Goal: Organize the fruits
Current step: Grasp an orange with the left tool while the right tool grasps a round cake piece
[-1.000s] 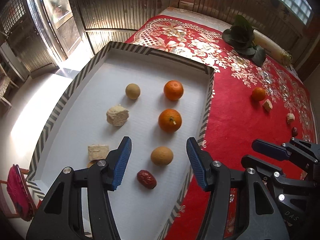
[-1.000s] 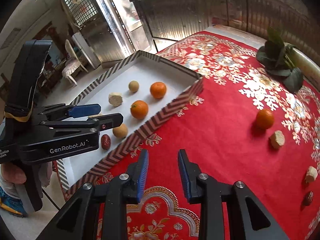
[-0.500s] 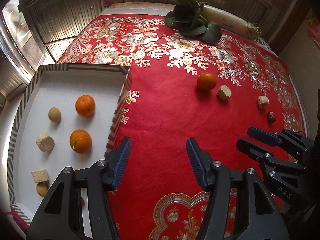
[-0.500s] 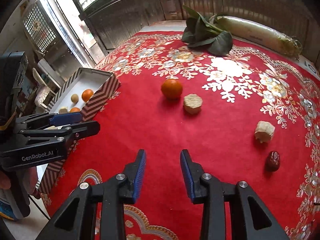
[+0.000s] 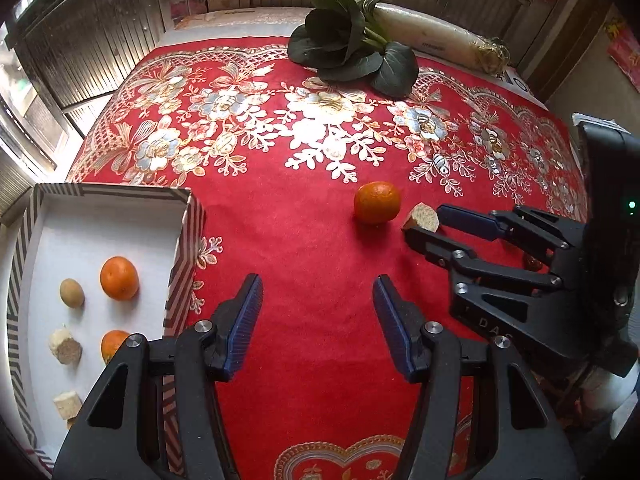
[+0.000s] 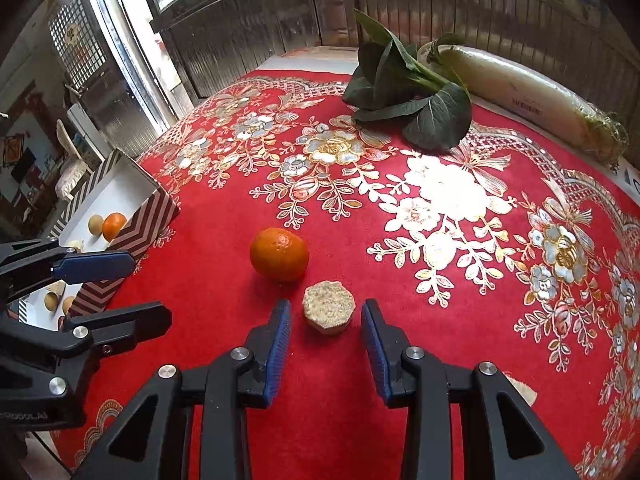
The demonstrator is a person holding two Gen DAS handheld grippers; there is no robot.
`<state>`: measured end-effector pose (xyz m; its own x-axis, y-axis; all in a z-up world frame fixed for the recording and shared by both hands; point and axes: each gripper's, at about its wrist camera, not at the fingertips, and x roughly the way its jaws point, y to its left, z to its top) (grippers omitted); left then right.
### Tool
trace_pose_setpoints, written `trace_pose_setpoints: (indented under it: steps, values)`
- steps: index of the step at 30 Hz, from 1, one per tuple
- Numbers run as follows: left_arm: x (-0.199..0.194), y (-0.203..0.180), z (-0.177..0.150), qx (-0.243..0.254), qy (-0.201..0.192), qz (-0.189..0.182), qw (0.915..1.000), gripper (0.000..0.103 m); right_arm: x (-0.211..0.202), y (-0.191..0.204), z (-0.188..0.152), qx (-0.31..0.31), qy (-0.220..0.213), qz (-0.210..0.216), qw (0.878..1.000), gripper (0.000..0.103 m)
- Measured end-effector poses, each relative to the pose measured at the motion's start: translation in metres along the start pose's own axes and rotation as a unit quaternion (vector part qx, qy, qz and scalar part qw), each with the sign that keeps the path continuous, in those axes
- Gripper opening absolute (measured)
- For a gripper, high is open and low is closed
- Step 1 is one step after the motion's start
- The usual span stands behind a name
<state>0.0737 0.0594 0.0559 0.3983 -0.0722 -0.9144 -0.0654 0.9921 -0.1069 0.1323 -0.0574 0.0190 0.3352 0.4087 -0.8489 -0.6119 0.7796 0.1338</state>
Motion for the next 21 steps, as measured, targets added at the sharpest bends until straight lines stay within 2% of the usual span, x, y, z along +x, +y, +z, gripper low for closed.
trace_pose_setpoints:
  steps: [3, 9, 13, 21]
  values:
    - [0.004, -0.006, 0.010, 0.004, -0.002, -0.013, 0.9999, 0.057, 0.002, -0.002, -0.003, -0.012, 0.002, 0.009, 1.000, 0.026]
    - [0.017, -0.019, 0.030, 0.016, -0.003, -0.031, 0.9994, 0.057, -0.014, -0.029, -0.018, 0.047, -0.004, 0.042, 0.998, 0.026]
    - [0.027, -0.025, 0.042, 0.015, -0.004, -0.036, 0.9992, 0.057, -0.021, -0.038, -0.028, 0.053, -0.001, 0.028, 0.998, 0.026]
    - [0.056, -0.027, 0.050, 0.014, 0.022, -0.034, 0.9991, 0.057, -0.021, -0.041, -0.026, 0.057, -0.004, 0.034, 0.998, 0.026]
